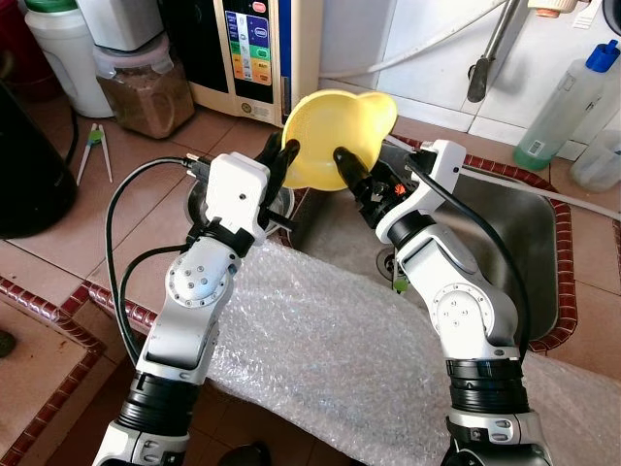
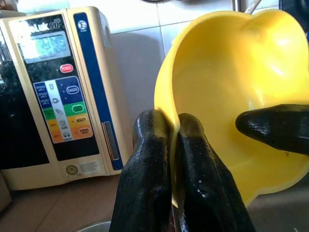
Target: Kitchen organization
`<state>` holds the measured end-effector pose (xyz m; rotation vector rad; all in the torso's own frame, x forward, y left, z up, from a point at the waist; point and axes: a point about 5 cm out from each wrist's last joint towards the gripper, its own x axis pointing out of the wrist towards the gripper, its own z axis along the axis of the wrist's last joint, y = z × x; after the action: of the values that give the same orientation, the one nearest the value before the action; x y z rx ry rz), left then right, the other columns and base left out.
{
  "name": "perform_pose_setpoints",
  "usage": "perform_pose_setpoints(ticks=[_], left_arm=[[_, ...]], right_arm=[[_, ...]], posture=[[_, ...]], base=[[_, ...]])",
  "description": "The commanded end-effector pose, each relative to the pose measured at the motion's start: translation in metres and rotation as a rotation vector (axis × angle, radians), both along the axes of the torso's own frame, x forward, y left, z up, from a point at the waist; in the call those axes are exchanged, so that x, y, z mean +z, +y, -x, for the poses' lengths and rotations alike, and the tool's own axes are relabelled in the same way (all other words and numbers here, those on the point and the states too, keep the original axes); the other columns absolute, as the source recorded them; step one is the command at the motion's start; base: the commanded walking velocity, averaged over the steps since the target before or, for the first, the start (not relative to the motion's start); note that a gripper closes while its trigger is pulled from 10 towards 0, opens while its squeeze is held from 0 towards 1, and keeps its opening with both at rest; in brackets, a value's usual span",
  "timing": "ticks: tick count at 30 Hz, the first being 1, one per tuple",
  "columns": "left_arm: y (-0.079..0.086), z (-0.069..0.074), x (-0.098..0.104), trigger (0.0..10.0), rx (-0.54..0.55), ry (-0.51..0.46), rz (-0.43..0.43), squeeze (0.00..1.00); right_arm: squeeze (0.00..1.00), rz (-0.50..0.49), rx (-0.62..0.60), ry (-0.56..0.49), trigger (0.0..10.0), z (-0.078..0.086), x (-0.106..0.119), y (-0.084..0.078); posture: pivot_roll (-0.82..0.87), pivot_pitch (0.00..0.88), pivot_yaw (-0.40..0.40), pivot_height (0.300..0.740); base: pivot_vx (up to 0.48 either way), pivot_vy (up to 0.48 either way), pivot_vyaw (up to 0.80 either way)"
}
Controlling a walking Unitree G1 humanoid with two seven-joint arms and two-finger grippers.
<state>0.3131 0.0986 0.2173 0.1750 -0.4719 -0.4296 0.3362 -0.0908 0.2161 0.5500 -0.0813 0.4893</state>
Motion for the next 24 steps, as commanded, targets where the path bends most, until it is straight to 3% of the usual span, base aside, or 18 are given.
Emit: perform_pose_setpoints(ticks=[1,17,18,19,20,24], left_arm=[[-0.0003,0.0043,0.0054,0.0,-0.026,-0.038,0.012,0.00],[-0.0025,0.0055,0.0041,0.0,-0.046,-0.030,0.014,0.00],[-0.0028,0.0057,0.0037,2.0,-0.049,-0.025,0.017,1.00],[-0.0030,0.0057,0.0032,4.1,-0.051,-0.020,0.022,1.00],[-0.0034,0.0058,0.0025,9.7,-0.059,-0.011,0.028,1.00],[-0.0032,0.0059,0.0005,10.0,-0.068,0.002,0.024,1.00]], right_arm=[[0.00,-0.013,-0.118,0.053,0.0,-0.0066,-0.0073,-0.0258],[0.00,-0.034,-0.136,0.062,0.0,-0.0076,-0.0086,-0.0264],[0.00,-0.034,-0.143,0.063,0.0,-0.0078,-0.0086,-0.0269],[0.00,-0.035,-0.149,0.064,0.0,-0.0080,-0.0086,-0.0275],[0.00,-0.037,-0.156,0.067,0.0,-0.0085,-0.0088,-0.0285],[0.00,-0.029,-0.192,0.069,0.0,-0.0109,-0.0092,-0.0337]], posture=[[0.04,0.141,-0.024,0.740],[0.04,0.146,-0.024,0.740],[0.04,0.146,-0.024,0.740],[0.04,0.147,-0.024,0.740],[0.04,0.147,-0.023,0.740],[0.05,0.148,-0.022,0.740]], base=[[0.000,0.000,0.00],[0.000,0.000,0.00],[0.000,0.000,0.00],[0.000,0.000,0.00],[0.000,0.000,0.00],[0.000,0.000,0.00]])
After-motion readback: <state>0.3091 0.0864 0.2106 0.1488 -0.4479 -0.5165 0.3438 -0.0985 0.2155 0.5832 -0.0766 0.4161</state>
